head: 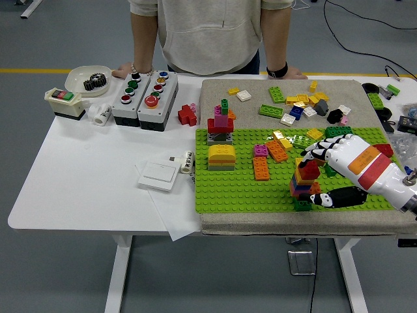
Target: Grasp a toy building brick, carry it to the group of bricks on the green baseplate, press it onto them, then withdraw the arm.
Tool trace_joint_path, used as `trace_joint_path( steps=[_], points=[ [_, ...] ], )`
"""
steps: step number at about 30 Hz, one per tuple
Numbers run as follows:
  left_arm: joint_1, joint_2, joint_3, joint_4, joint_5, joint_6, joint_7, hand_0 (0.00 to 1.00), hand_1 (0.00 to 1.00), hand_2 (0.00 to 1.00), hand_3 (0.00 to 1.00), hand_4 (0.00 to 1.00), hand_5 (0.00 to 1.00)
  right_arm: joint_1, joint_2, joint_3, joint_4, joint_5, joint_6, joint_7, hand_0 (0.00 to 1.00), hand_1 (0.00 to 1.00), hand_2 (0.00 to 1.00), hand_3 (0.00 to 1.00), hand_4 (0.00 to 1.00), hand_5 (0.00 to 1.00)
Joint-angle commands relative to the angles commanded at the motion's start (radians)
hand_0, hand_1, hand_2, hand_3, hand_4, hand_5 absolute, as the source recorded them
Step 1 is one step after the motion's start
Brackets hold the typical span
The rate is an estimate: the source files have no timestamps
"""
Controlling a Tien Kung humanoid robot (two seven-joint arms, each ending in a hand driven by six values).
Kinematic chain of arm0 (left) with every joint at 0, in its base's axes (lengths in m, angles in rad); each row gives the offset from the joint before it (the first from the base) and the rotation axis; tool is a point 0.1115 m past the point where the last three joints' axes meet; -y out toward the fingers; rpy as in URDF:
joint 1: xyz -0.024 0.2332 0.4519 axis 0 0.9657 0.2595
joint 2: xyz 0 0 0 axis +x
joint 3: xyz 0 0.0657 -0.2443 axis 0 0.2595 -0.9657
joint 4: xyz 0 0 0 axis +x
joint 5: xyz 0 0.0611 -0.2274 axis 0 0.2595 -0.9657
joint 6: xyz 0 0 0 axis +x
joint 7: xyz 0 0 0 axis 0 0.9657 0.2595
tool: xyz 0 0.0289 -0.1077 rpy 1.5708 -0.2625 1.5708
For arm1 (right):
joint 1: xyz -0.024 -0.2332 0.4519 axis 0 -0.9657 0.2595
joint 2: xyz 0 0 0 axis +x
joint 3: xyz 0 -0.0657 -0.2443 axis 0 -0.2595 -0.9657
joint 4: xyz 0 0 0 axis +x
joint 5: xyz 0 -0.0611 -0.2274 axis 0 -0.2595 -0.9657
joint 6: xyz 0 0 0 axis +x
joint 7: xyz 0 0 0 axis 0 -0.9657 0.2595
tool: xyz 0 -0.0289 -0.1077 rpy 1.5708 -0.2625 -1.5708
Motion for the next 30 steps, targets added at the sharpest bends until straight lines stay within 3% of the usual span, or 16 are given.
trace_joint_path(
  steps=[30],
  points=[
    [0.006,0.0,-0.012,0.0,0.025,-0.001,0.009,0.738,0.727,0.725,0.589,0.638,0.665,-0.031,-0.005,0.014,0.003,0.0,-0.008,0.003,0.353,0.542,0.634,0.545,0.848,0.594]
  ],
)
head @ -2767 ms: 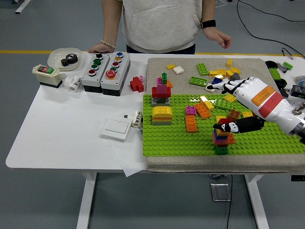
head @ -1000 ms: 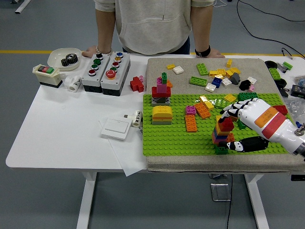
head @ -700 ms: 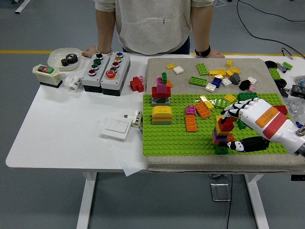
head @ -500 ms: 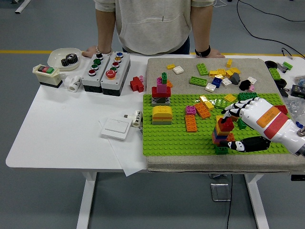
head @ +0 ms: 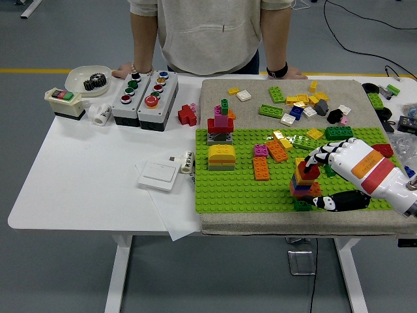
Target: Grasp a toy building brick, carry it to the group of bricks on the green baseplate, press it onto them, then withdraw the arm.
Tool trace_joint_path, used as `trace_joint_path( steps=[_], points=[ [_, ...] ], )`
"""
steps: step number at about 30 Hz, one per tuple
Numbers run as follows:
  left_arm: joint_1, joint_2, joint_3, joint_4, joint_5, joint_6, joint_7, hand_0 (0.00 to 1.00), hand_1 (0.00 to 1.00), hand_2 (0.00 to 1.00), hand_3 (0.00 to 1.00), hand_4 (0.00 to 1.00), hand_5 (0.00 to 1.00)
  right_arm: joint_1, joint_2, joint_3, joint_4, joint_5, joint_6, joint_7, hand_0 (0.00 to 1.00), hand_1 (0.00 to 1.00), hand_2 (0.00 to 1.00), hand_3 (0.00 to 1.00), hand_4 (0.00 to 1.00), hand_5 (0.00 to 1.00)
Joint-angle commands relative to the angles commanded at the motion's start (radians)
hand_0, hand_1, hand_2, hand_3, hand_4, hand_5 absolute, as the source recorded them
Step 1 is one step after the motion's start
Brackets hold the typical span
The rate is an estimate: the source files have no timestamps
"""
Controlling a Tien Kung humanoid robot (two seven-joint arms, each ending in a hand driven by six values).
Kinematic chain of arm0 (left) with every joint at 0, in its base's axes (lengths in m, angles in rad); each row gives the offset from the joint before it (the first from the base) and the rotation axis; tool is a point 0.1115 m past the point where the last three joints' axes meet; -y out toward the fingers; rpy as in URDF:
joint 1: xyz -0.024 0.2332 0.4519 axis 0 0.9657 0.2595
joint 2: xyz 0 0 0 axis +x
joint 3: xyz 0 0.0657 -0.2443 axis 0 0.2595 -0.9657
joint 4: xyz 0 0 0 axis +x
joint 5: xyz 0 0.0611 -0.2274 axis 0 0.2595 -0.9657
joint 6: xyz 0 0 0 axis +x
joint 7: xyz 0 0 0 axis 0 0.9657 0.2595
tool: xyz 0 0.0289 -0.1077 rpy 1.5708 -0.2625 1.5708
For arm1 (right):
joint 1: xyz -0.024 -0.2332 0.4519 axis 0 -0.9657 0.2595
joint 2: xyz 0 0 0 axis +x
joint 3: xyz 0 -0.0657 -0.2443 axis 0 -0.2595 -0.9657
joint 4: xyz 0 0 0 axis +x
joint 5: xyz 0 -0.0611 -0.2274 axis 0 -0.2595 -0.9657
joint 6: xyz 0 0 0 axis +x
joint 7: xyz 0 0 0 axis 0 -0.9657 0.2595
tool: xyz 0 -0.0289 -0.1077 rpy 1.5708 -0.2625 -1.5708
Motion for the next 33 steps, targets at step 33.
trace_joint_path(
  steps=[33],
  points=[
    [-0.006,0.001,0.01,-0.001,-0.015,0.0,-0.005,0.737,0.727,0.722,0.589,0.638,0.667,0.018,0.002,-0.033,-0.011,0.001,0.001,-0.001,0.338,0.526,0.623,0.545,0.839,0.576]
  ],
)
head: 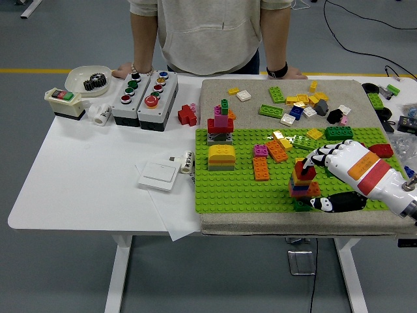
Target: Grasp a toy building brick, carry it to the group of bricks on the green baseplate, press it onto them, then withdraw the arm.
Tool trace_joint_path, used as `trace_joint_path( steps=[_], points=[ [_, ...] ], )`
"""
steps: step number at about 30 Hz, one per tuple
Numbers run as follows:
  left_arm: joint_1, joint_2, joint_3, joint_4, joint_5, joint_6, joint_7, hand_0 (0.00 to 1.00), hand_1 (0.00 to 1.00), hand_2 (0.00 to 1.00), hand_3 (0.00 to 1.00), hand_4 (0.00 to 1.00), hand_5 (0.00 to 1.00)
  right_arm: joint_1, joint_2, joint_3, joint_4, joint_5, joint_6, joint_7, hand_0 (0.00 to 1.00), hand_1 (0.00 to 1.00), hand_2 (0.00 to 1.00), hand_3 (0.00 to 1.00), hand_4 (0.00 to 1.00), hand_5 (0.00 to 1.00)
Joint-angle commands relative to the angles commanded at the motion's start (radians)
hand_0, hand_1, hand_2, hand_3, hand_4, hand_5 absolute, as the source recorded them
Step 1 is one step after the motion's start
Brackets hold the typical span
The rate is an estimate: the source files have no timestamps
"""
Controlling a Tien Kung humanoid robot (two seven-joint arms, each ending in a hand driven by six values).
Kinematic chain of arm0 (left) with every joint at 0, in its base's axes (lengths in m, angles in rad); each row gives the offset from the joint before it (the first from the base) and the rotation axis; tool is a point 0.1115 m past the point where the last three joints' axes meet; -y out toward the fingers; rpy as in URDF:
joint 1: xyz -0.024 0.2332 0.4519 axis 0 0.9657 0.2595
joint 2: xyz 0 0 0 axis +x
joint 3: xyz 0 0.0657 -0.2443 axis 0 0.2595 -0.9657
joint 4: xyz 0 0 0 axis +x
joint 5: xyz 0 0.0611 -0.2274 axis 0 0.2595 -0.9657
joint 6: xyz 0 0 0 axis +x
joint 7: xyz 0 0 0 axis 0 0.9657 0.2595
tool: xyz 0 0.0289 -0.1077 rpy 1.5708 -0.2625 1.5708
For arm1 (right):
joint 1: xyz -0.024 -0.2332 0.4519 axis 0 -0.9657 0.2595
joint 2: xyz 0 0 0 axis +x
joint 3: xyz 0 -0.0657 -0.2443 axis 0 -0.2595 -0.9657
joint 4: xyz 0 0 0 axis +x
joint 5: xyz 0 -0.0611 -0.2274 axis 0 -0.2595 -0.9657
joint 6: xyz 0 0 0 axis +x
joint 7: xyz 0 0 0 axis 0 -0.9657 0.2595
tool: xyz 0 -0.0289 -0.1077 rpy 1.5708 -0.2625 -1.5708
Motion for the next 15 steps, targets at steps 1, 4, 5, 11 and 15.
trace_joint_path(
  steps=[1,4,5,11,15],
  points=[
    [0.0,0.0,0.0,0.0,0.0,0.0,0.0,0.737,0.727,0.722,0.589,0.638,0.667,0.0,0.0,0.0,0.0,0.0,0.0,0.0,0.338,0.526,0.623,0.545,0.839,0.576],
    [-0.001,0.001,0.002,0.0,-0.003,0.0,-0.001,0.737,0.727,0.722,0.59,0.637,0.666,0.001,-0.001,-0.005,0.002,0.0,0.001,0.0,0.337,0.526,0.616,0.544,0.838,0.572],
    [-0.001,0.001,0.002,0.0,-0.002,0.0,-0.001,0.737,0.727,0.722,0.59,0.637,0.666,0.001,-0.001,-0.007,0.003,-0.001,0.001,-0.001,0.337,0.526,0.616,0.544,0.838,0.572],
    [-0.001,0.001,0.002,0.0,-0.003,0.0,-0.001,0.737,0.727,0.722,0.589,0.638,0.666,0.005,0.0,-0.013,0.001,-0.002,0.001,-0.001,0.336,0.525,0.618,0.544,0.837,0.57],
    [-0.001,0.0,0.002,0.0,-0.003,0.0,-0.001,0.737,0.726,0.723,0.59,0.637,0.667,0.009,0.0,-0.018,-0.001,-0.005,0.001,-0.002,0.338,0.524,0.614,0.544,0.836,0.568]
  ],
)
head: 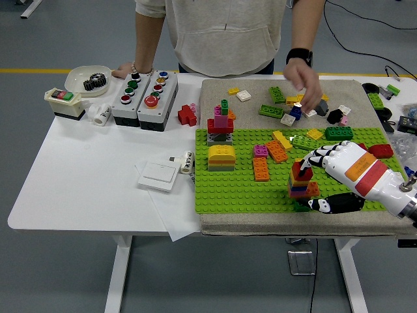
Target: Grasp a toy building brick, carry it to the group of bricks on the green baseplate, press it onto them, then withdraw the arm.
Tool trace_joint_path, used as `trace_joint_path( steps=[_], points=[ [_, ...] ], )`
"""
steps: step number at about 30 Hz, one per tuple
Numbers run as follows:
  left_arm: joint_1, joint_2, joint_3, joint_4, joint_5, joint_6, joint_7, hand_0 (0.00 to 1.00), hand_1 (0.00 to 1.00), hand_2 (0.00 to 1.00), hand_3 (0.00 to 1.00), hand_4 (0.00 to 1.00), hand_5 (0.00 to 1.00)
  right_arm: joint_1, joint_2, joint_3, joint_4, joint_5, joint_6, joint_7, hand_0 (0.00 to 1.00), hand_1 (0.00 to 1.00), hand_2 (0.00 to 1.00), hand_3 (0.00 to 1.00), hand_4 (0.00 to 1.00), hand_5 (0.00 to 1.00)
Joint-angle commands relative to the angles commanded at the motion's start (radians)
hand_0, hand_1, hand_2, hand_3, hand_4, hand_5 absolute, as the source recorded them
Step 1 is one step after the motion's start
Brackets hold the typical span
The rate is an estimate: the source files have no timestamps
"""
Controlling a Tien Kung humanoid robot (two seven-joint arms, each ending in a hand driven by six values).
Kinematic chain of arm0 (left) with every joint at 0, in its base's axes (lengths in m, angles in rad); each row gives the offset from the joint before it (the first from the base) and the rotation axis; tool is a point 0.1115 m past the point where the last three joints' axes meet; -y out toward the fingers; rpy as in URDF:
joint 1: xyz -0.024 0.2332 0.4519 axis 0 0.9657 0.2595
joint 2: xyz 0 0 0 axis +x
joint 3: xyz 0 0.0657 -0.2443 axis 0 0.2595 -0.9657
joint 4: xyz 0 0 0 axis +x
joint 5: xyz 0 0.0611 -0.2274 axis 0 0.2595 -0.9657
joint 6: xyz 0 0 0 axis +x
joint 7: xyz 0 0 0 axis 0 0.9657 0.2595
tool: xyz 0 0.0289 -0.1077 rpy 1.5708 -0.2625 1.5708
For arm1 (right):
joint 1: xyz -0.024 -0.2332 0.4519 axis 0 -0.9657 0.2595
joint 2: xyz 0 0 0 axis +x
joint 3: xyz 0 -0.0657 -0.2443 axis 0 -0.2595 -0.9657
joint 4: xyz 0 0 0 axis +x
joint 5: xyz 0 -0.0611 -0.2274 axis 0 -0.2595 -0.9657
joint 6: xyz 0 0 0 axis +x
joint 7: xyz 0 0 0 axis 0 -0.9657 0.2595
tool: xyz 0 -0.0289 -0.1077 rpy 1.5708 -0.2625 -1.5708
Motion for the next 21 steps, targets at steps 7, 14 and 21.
trace_joint_path(
  steps=[7,14,21],
  points=[
    [0.0,0.0,0.0,0.0,0.0,0.0,0.0,0.737,0.726,0.723,0.59,0.637,0.665,0.005,0.0,0.001,0.003,0.0,-0.007,0.0,0.339,0.525,0.616,0.543,0.834,0.564],
    [0.001,0.0,0.0,0.001,-0.001,-0.001,-0.001,0.737,0.726,0.72,0.589,0.638,0.666,0.005,-0.002,0.008,0.011,0.001,-0.02,-0.002,0.341,0.526,0.613,0.542,0.83,0.558],
    [0.001,0.0,-0.001,0.001,0.0,-0.001,0.0,0.737,0.726,0.721,0.59,0.638,0.665,0.0,-0.003,0.013,0.019,0.003,-0.022,-0.002,0.343,0.525,0.612,0.542,0.829,0.555]
  ],
)
